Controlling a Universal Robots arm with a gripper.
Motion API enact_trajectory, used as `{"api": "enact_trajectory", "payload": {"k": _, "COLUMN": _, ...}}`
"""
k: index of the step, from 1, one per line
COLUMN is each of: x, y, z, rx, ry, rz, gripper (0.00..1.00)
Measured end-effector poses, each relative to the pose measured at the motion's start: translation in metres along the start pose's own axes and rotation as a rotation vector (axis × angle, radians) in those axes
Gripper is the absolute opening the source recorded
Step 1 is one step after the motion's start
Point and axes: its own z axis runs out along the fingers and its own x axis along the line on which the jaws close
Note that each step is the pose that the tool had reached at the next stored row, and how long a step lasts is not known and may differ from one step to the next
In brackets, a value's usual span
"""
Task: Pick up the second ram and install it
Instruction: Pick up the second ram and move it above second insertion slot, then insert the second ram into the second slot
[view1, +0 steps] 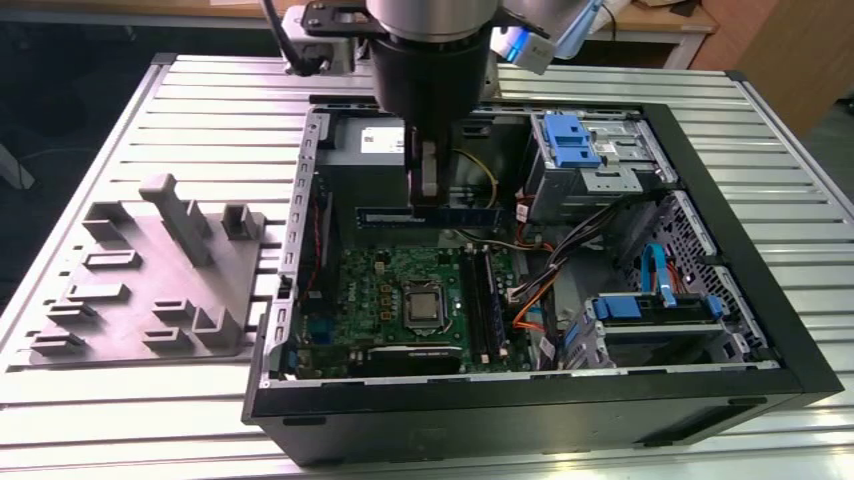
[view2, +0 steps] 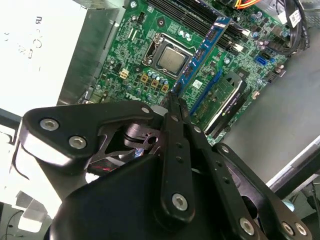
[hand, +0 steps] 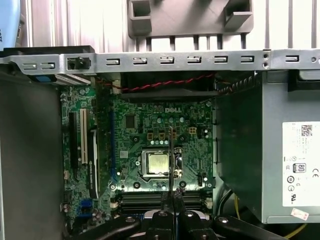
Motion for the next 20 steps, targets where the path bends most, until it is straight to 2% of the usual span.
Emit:
{"api": "enact_trajectory", "payload": {"k": 14, "x": 0.0000, "y": 0.0006, "z": 0.0199, "rx": 0.0000, "ry": -0.0001, "rz": 0.000, "gripper": 0.11}}
{"api": "enact_trajectory", "payload": {"k": 20, "x": 0.0000, "y": 0.0006, "z": 0.0226, "rx": 0.0000, "ry": 0.0000, "rz": -0.001, "gripper": 0.11}}
